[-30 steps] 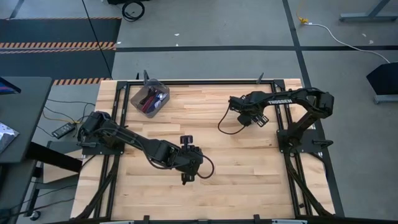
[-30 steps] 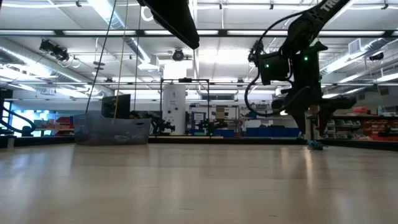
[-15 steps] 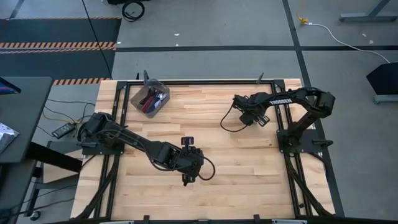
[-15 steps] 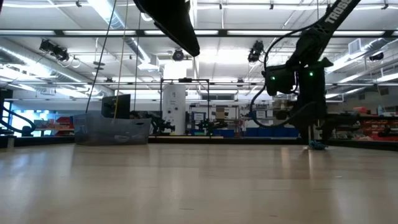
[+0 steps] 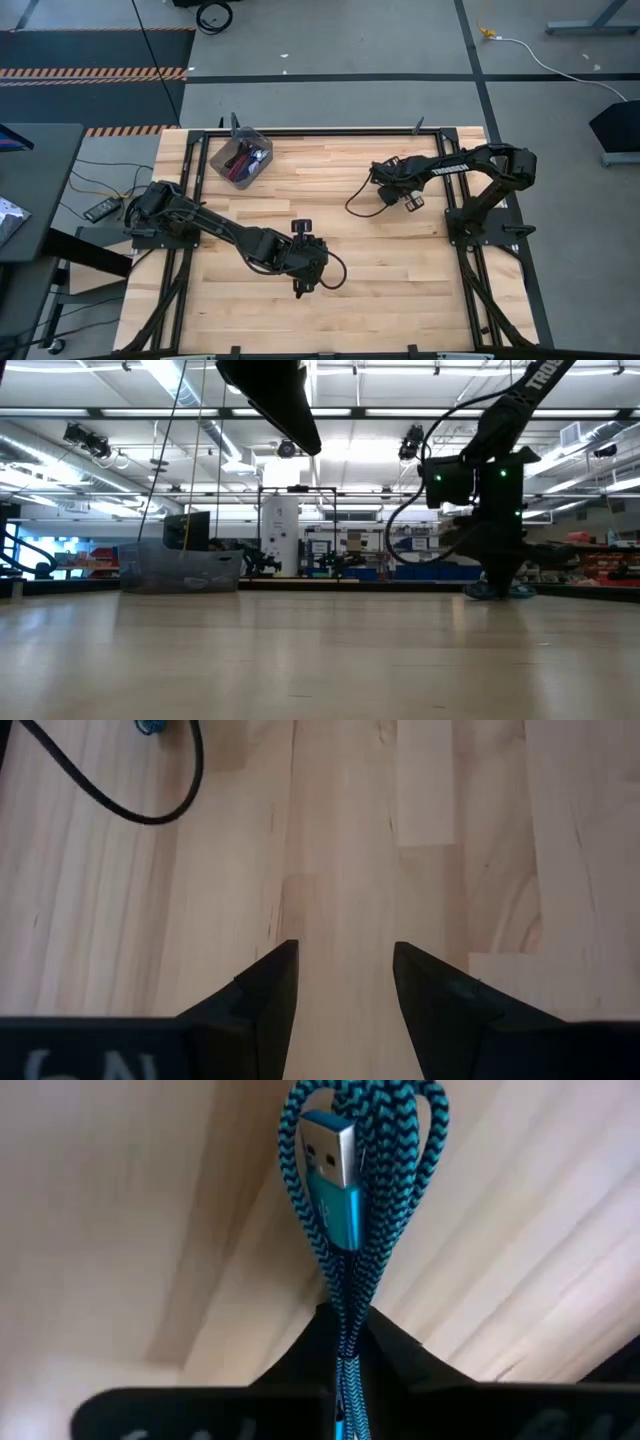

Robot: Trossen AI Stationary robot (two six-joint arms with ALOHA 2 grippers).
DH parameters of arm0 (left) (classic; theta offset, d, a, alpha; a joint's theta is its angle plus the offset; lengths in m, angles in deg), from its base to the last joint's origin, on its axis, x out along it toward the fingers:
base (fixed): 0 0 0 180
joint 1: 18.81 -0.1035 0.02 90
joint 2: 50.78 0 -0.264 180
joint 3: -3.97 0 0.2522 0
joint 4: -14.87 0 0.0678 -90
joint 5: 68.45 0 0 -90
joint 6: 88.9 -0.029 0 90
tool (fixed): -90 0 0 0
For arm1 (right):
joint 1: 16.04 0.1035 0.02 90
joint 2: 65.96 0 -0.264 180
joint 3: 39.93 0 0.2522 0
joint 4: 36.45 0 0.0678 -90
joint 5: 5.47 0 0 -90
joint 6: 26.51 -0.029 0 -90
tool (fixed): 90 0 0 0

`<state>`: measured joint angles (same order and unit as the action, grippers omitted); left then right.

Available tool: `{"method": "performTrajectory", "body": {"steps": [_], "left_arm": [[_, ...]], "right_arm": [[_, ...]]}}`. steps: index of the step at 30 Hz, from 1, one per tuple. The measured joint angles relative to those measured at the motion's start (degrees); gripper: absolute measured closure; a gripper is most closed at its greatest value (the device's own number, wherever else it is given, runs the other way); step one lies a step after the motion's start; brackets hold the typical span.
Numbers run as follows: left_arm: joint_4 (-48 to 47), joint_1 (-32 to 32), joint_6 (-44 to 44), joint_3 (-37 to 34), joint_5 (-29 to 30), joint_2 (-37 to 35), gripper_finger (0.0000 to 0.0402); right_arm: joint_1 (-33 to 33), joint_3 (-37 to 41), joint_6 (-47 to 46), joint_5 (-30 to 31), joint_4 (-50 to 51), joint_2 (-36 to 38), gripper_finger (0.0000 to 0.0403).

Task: Pick and place USB-C Cables
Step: Put the light blue USB cable into the black bin

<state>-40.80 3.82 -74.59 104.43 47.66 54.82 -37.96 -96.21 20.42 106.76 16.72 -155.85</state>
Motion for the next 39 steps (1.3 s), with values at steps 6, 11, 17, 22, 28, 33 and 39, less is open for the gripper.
{"method": "performTrajectory", "body": {"steps": [6, 11, 17, 22, 28, 33, 39], "left_arm": [[0.01, 0.00, -0.04, 0.00, 0.09, 0.00, 0.0230], [-0.79, 0.01, -0.13, 0.00, 3.07, 0.00, 0.0230], [-8.63, -0.31, 0.60, 0.00, 10.58, -0.02, 0.0230], [-15.07, -1.05, 4.49, 0.00, 16.98, -0.04, 0.0230], [-14.44, -0.93, 4.55, 0.00, 18.36, -0.07, 0.0230], [-8.68, -0.92, 2.72, 0.00, 20.39, -0.07, 0.0230], [7.76, 0.43, -4.32, 0.00, 24.59, -0.26, 0.0230]], "right_arm": [[5.99, -4.05, -14.59, 3.12, -1.82, -0.02, 0.0379], [10.72, -9.62, -18.92, 3.51, -1.87, -0.02, 0.0383], [15.92, -17.96, -25.50, 1.68, -1.80, 0.00, 0.0383], [20.75, -23.85, -25.65, -3.80, -2.10, 1.60, 0.0383], [26.68, -25.95, -26.16, -12.29, -5.63, 8.42, 0.0383], [31.31, -25.97, -28.48, -17.37, -11.84, 14.61, 0.0383], [36.07, -26.03, -29.43, -19.01, -14.15, 17.72, 0.0383]]}}
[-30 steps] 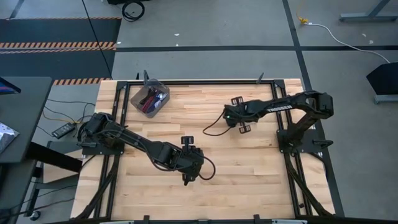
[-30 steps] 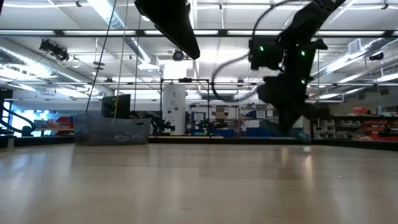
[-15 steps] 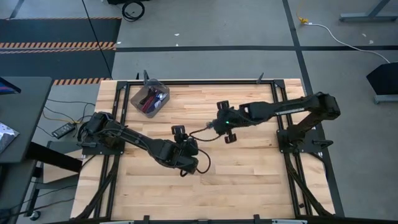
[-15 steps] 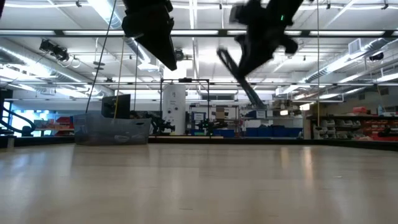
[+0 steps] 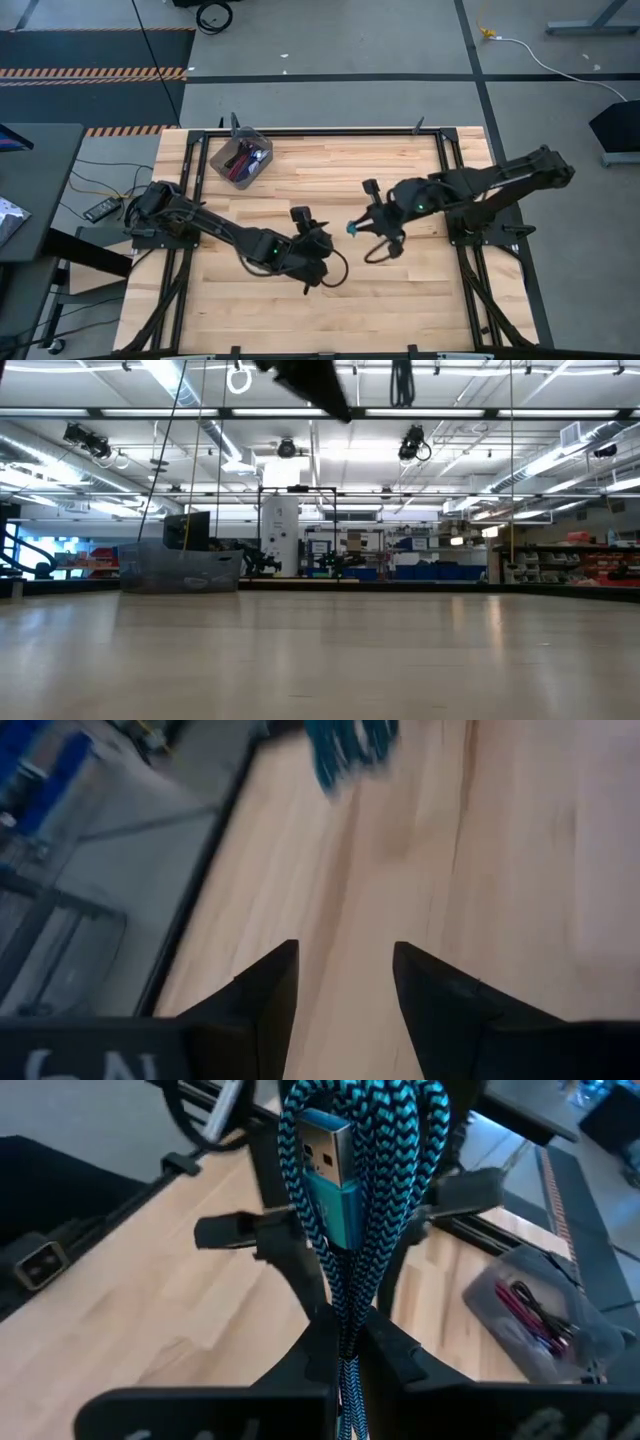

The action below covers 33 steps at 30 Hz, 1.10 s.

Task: Pick and place USB-C Cables
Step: Put the light blue USB cable into the black bin

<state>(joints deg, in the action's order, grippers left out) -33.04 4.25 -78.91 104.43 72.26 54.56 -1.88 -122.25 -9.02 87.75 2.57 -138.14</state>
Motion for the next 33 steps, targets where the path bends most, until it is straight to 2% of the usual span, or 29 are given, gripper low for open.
{"method": "performTrajectory", "body": {"steps": [5, 9, 13, 16, 19, 25, 33], "left_arm": [[10.73, 1.71, -5.04, 0.02, 5.08, 0.00, 0.0230], [19.19, 2.36, -10.81, 0.02, 5.40, 0.00, 0.0230], [27.97, 2.31, -15.68, 0.02, -1.61, 0.00, 0.0230], [32.68, 1.75, -17.65, 0.03, -9.24, 0.00, 0.0230], [33.51, 0.93, -17.05, 0.02, -12.52, 0.00, 0.0230], [32.59, -0.78, -15.14, 0.02, -12.65, 0.00, 0.0224], [33.03, -1.10, -14.89, 0.02, -13.36, 0.00, 0.0173]], "right_arm": [[4.51, 0.02, -0.93, 0.22, 0.96, 1.93, 0.0383], [8.32, 0.02, -2.06, 1.81, 0.25, 4.02, 0.0383], [11.66, 0.02, -0.70, 7.14, 0.50, 4.51, 0.0383], [12.76, 0.04, -0.10, 7.75, 0.04, 3.79, 0.0383], [13.23, 0.04, 0.05, 7.81, -0.11, 2.87, 0.0383], [13.26, 0.09, 0.19, 7.81, -1.46, 2.79, 0.0383], [13.24, 0.09, 0.34, 7.57, -2.12, 2.79, 0.0383]]}}
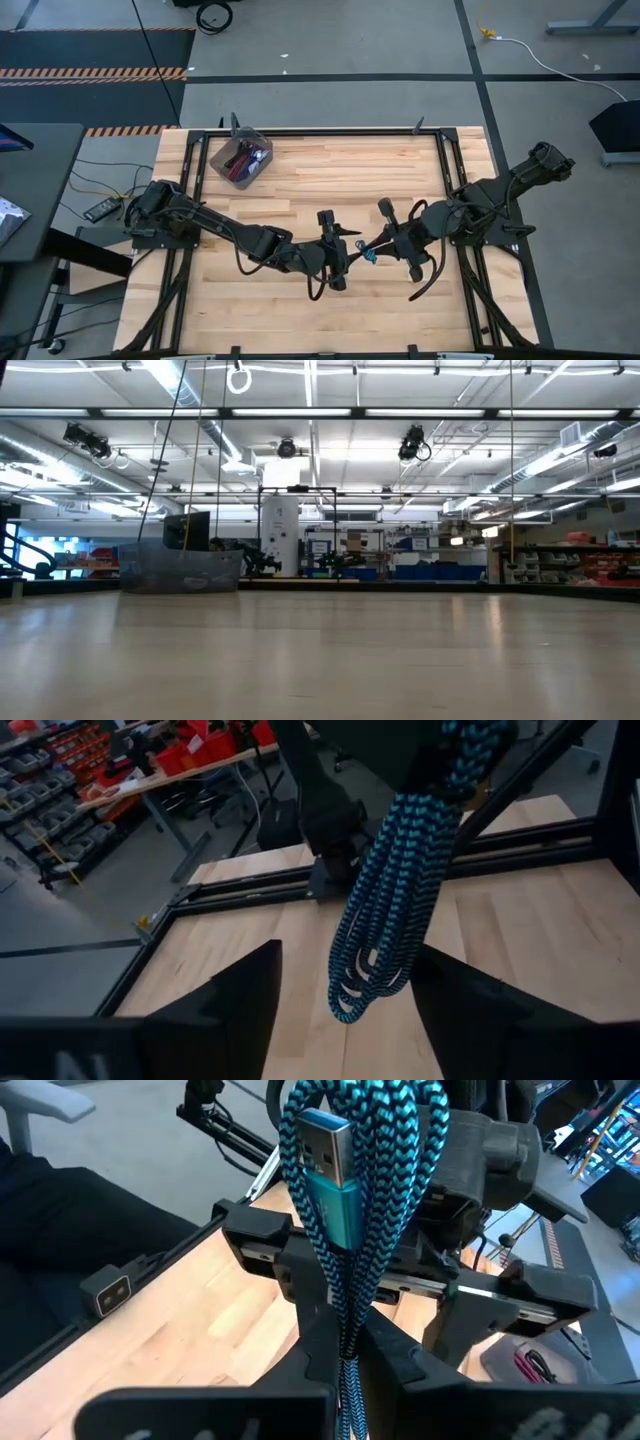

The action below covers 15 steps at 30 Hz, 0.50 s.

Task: Pick and place USB-C Cables
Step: Put the light blue USB cable into the black bin

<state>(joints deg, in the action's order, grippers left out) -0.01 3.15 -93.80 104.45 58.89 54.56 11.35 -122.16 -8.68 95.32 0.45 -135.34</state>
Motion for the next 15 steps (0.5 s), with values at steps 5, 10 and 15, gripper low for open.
{"method": "performTrajectory", "body": {"steps": [5, 10, 15], "left_arm": [[0.56, 0.00, -1.89, 0.00, -2.63, 0.00, 0.0158], [0.70, 0.02, -1.75, 0.00, -3.90, 0.00, 0.0187], [-0.35, -0.02, -1.49, 0.00, -3.66, 0.00, 0.0270]], "right_arm": [[-0.49, 0.30, 0.17, 0.02, -0.10, -0.30, 0.0383], [-1.43, 2.02, 0.27, 0.50, -0.81, -1.45, 0.0376], [-2.10, 3.36, 0.28, 1.50, -1.45, -1.88, 0.0365]]}}
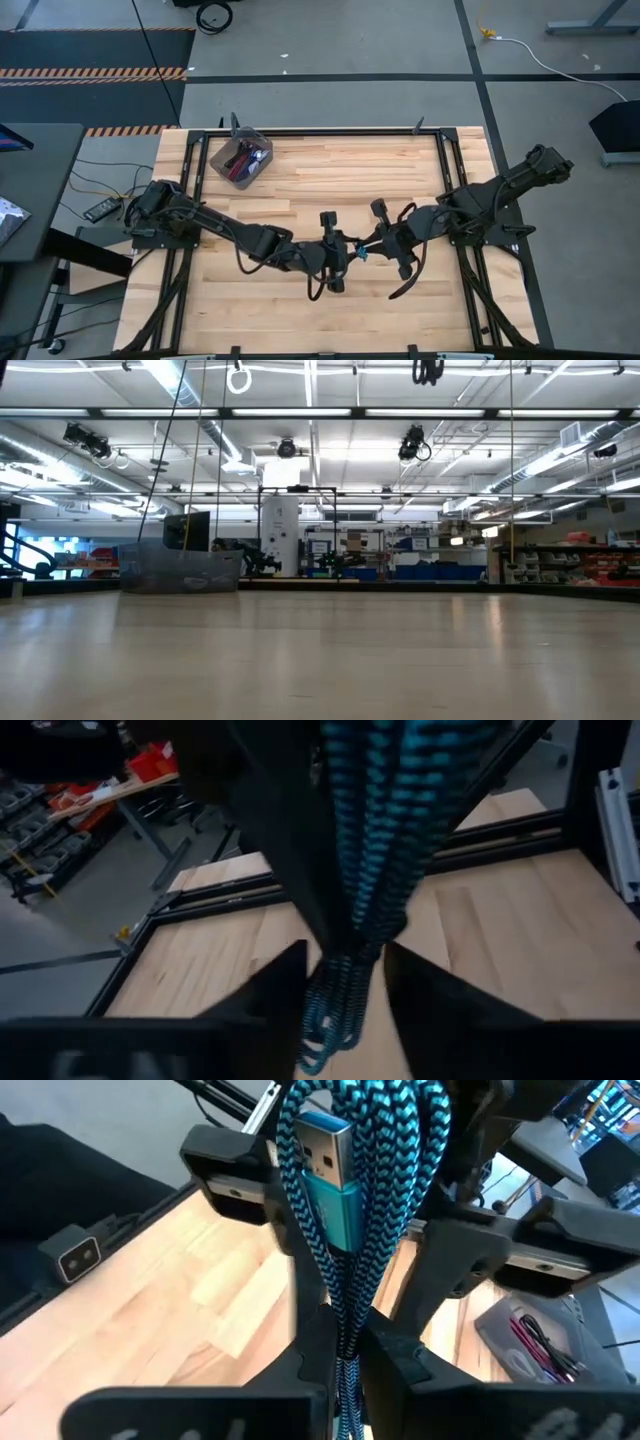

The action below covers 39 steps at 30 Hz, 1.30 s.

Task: Pick and place USB-C Cables
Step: Put the light blue USB cable into the black bin

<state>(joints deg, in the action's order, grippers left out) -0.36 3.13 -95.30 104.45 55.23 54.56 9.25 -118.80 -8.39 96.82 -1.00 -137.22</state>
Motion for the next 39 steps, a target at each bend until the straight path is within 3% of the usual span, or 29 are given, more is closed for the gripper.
{"method": "performTrajectory", "body": {"steps": [6, 20, 26, 34, 39], "left_arm": [[-1.64, -0.27, 0.22, 0.00, 0.08, -0.02, 0.0370], [-7.42, -1.68, 2.81, 0.08, 1.33, -0.11, 0.0369], [-18.78, -4.32, 5.88, 0.22, 6.92, -0.13, 0.0368], [-38.82, -12.37, 15.67, -0.04, 3.66, 0.07, 0.0368], [-42.72, -17.01, 15.56, -0.07, 2.55, 0.14, 0.0367]], "right_arm": [[0.00, 0.18, 0.04, 0.24, -0.04, 0.00, 0.0380], [-0.04, 0.21, 2.07, 5.34, -1.96, -0.02, 0.0317], [0.01, 0.21, 1.65, 11.11, 1.00, -0.02, 0.0304], [-0.37, -0.01, -8.29, 12.16, 10.13, 0.09, 0.0307], [-0.29, 0.01, -10.86, 11.93, 12.84, 0.13, 0.0307]]}}
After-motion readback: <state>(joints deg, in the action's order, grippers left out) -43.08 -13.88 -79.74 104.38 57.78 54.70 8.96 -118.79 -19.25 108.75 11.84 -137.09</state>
